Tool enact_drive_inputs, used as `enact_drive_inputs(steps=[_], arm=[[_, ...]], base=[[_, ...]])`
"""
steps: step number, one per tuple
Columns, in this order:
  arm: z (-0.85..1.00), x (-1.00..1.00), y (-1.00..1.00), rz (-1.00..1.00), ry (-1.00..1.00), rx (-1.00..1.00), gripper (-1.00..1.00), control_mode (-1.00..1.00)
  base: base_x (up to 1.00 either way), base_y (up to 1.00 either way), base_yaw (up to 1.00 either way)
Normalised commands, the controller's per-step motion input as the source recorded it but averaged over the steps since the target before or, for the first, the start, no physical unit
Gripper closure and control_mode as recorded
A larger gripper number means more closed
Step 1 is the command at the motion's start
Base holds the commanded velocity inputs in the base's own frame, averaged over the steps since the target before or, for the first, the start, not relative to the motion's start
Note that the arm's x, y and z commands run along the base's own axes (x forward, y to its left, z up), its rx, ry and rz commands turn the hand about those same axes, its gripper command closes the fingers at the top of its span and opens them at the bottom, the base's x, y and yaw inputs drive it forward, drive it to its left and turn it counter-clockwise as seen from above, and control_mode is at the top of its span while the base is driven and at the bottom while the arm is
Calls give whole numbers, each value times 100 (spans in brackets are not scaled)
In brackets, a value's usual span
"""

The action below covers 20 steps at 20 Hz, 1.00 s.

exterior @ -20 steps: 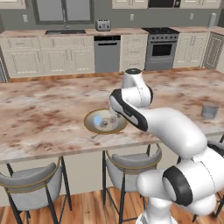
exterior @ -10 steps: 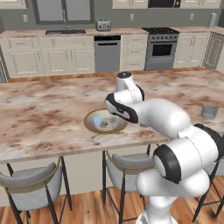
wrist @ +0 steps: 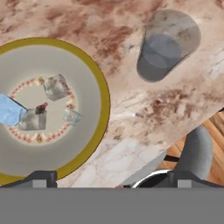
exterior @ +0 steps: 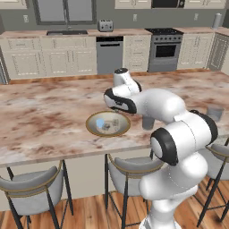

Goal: There are four ice cubes in the ice bowl. Place two ice cubes in each glass of water.

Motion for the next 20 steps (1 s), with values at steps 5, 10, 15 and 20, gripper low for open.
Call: enact_drive_inputs(steps=[5,10,15,20], arm=[[-17,0,0,1,1,-1,-100,-100],[-44,0,-2,2,0,0,-100,-100],[-37,18,-1,1,0,0,-100,-100],[-12,54,0,1,2,0,-100,-100]], base=[[0,0,0],[0,0,0],[0,0,0],[0,0,0]])
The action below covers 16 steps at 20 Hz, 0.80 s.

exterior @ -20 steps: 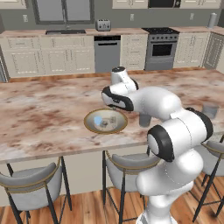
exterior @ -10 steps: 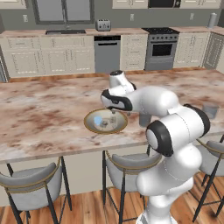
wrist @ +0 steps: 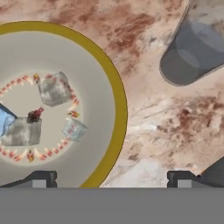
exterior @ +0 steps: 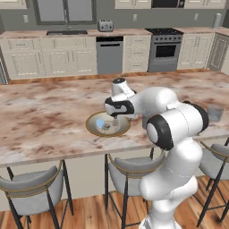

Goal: There are four ice cubes in the ice bowl. Place two ice cubes in each glass of water.

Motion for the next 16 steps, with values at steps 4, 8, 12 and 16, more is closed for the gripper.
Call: enact_drive_inputs(steps=[4,8,12,16], arm=[[-7,34,0,3,6,0,-100,-100],[-19,23,8,6,12,0,-100,-100],[-19,35,3,7,8,0,-100,-100],[-12,25,0,7,0,0,-100,-100]], base=[[0,0,0],[0,0,0],[0,0,0],[0,0,0]])
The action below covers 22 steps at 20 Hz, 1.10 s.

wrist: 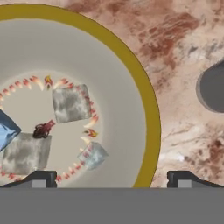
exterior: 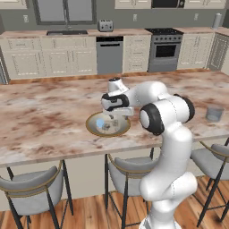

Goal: There are four ice cubes in the ice bowl. Place two ice cubes in each glass of water.

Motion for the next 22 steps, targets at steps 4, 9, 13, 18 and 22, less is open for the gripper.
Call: enact_drive_inputs(steps=[4,9,13,18,22], arm=[[-19,18,4,4,0,0,-100,-100],[-27,5,8,1,0,0,-100,-100],[-30,0,0,0,0,0,-100,-100],[-22,6,0,0,0,-1,-100,-100],[-15,19,0,0,0,-2,-100,-100]], base=[[0,0,0],[0,0,0],[0,0,0],[0,0,0],[0,0,0]])
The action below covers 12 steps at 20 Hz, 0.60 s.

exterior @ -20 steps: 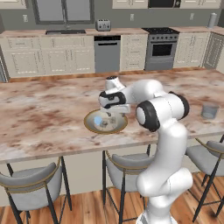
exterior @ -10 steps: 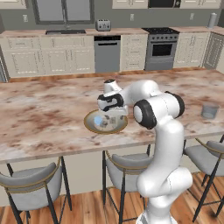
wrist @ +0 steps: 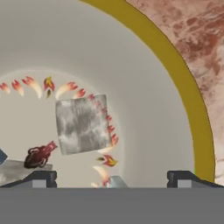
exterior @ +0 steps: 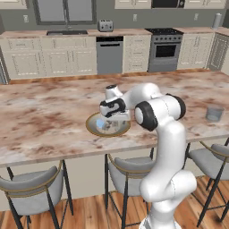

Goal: There are four ice cubes in the ice bowl. Place two ice cubes in each glass of water.

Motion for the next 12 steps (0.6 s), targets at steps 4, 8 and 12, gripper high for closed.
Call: enact_drive_inputs(steps=[4,8,12], arm=[[-8,29,0,0,0,-3,-100,-100],[-6,34,0,0,0,-2,-100,-100],[-10,16,0,0,0,-1,-100,-100]], base=[[0,0,0],[0,0,0],[0,0,0]])
